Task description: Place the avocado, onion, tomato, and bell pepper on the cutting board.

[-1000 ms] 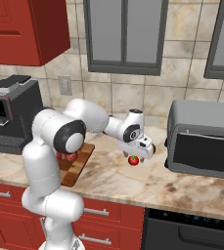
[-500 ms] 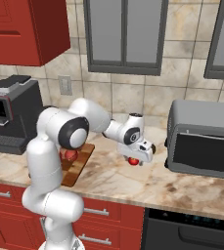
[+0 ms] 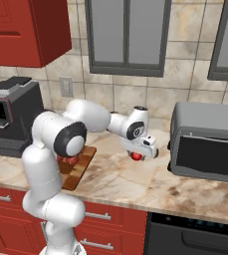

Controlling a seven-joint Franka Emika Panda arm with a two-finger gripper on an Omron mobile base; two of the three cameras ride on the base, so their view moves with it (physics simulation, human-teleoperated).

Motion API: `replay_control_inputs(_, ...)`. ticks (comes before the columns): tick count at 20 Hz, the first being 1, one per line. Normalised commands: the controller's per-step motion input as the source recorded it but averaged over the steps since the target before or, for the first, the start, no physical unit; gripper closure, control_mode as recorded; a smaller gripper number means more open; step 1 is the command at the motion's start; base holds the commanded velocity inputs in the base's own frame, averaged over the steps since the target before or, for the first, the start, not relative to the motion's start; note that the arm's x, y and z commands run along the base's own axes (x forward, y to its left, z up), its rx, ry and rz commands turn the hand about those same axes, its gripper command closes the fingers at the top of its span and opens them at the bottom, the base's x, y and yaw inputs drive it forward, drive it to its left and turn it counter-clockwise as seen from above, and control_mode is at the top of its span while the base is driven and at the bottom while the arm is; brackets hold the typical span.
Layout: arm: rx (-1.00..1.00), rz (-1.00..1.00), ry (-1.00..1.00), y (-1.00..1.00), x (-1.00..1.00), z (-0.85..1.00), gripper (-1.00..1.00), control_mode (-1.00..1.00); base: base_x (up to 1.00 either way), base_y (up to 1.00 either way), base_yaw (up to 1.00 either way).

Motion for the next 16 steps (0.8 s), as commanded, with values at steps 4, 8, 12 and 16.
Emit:
replay_control_inputs(4, 0.02, 0.06, -0.11, 0.35, -0.15, 0.92, 1.0, -1.0, 0.0, 0.0, 0.0)
replay_control_inputs(8, 0.0, 0.03, -0.05, 0.55, -0.23, 0.75, 1.0, -1.0, 0.0, 0.0, 0.0)
replay_control_inputs(12, 0.0, 0.02, -0.07, 0.53, -0.48, 0.5, 1.0, -1.0, 0.0, 0.0, 0.0)
replay_control_inputs(16, 0.0, 0.02, -0.1, 0.52, -0.72, 0.25, 1.0, -1.0, 0.0, 0.0, 0.0)
